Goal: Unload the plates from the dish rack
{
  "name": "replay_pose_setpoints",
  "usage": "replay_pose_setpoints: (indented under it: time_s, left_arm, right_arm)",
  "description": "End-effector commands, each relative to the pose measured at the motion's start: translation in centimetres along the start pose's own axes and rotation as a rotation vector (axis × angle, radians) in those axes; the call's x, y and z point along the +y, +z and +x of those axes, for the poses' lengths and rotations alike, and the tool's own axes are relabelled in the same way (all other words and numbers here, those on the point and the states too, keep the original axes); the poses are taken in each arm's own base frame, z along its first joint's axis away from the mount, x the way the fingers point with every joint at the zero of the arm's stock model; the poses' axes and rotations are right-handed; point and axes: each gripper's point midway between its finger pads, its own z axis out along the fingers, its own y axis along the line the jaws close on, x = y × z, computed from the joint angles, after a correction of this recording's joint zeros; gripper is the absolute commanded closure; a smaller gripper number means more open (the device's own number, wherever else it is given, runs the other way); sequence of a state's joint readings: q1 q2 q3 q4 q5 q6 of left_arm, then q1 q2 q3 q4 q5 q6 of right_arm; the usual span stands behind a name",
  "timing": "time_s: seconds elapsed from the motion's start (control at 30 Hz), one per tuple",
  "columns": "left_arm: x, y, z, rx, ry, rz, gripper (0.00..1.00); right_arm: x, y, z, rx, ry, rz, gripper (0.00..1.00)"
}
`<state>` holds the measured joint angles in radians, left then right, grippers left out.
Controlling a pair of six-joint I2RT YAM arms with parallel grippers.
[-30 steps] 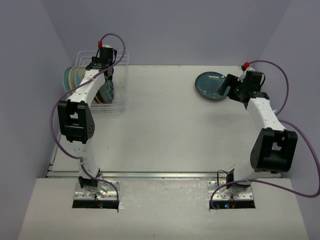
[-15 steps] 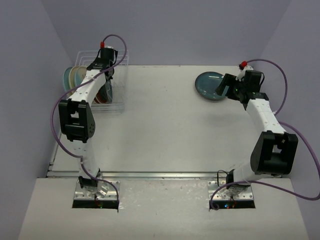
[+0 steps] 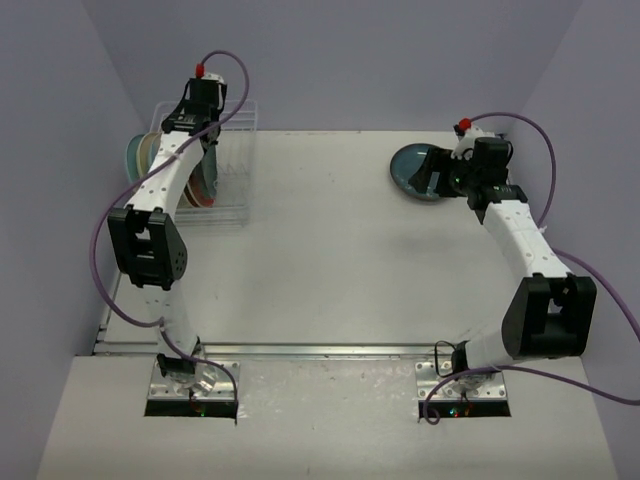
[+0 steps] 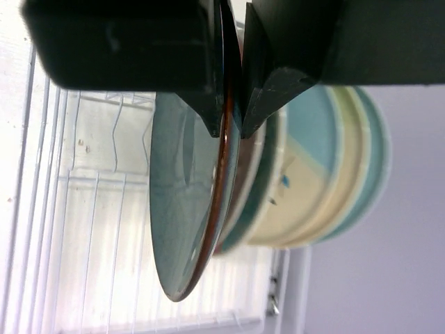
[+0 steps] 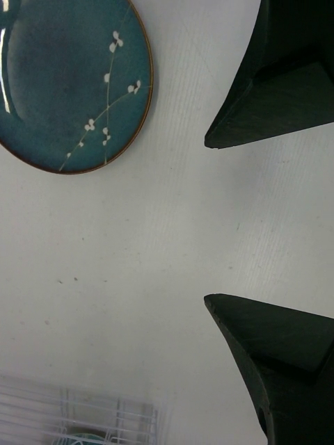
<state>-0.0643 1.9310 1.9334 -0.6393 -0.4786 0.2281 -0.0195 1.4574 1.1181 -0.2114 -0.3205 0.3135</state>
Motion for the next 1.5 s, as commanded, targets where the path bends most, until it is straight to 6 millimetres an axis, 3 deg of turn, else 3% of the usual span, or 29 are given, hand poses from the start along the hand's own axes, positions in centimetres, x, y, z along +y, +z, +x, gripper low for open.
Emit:
replay_pose_setpoints:
  time_s: [0.0, 0.1, 0.13, 0.23, 0.27, 0.33, 0.43, 0.67, 0.8, 1.07, 1.17, 1.2, 1.23, 1.27, 1.3, 1.4, 1.43, 1.47]
  left_arm:
    - [8.4, -13.5, -13.2, -0.468, -0.203, -0.044, 1.00]
    - [6.5, -16.2, -14.1, -0.533, -0.197, 0.105, 1.00]
    - [7.0, -17.1, -14.3, -0.549, -0.215, 0.107, 1.00]
    - [-0.3, -20.3, -12.6, -0.569, -0.153, 0.535, 1.00]
    - [-1.1, -20.7, -11.8, -0.558, -0.154, 0.584, 1.00]
    - [-5.9, -24.0, -9.9, -0.564, -0.086, 0.896, 1.00]
    - [-9.3, -26.3, -7.6, -0.511, -0.072, 1.121, 1.00]
    - [-14.7, -29.8, -3.1, -0.382, -0.025, 1.454, 1.00]
    - [-15.9, -30.6, -1.6, -0.338, -0.007, 1.529, 1.00]
    - [-16.9, -31.1, 0.0, -0.280, -0.003, 1.628, 1.00]
    - [-17.2, -30.9, 0.2, -0.267, -0.003, 1.635, 1.00]
    - [-17.2, -30.8, 0.2, -0.266, -0.004, 1.634, 1.00]
    - [-17.2, -30.7, 0.2, -0.266, -0.004, 1.634, 1.00]
    - [-17.2, -30.6, 0.1, -0.265, -0.006, 1.630, 1.00]
    - [-17.4, -30.2, 0.0, -0.259, -0.012, 1.612, 1.00]
    - [-17.4, -28.8, -0.2, -0.244, -0.034, 1.540, 0.64]
    - [-17.3, -28.0, -0.4, -0.243, -0.044, 1.491, 0.43]
    - [-16.9, -26.3, -0.8, -0.241, -0.068, 1.384, 0.16]
  right_arm:
    - [2.5, -1.1, -3.2, -0.075, -0.050, -0.074, 0.15]
    - [4.9, -1.1, -3.1, -0.056, -0.065, -0.146, 0.15]
    - [5.2, -1.2, -3.2, -0.058, -0.066, -0.151, 0.15]
    - [8.8, -1.9, -3.3, -0.048, -0.066, -0.316, 0.15]
    - [9.6, -2.1, -3.3, -0.044, -0.066, -0.349, 0.15]
    - [11.9, -2.6, -3.0, -0.023, -0.066, -0.441, 0.16]
    - [15.3, -3.2, -2.1, 0.015, -0.082, -0.557, 0.16]
    - [19.5, -3.3, -0.8, 0.068, -0.113, -0.651, 0.15]
    - [20.9, -2.8, -0.2, 0.092, -0.125, -0.669, 0.17]
    - [22.3, -2.1, 2.0, 0.163, -0.147, -0.720, 0.41]
    - [22.7, -2.1, 2.7, 0.203, -0.138, -0.754, 0.61]
    - [22.8, -2.2, 2.9, 0.214, -0.136, -0.763, 0.78]
    - [22.9, -2.3, 3.0, 0.224, -0.134, -0.769, 0.83]
    - [22.8, -2.3, 3.2, 0.243, -0.128, -0.768, 0.96]
    - [22.8, -2.4, 3.4, 0.256, -0.120, -0.770, 1.00]
    - [22.1, -2.5, 3.6, 0.276, -0.060, -0.759, 1.00]
    - [21.3, -2.3, 3.3, 0.275, -0.018, -0.742, 1.00]
    - [20.0, -1.9, 2.6, 0.270, 0.044, -0.711, 1.00]
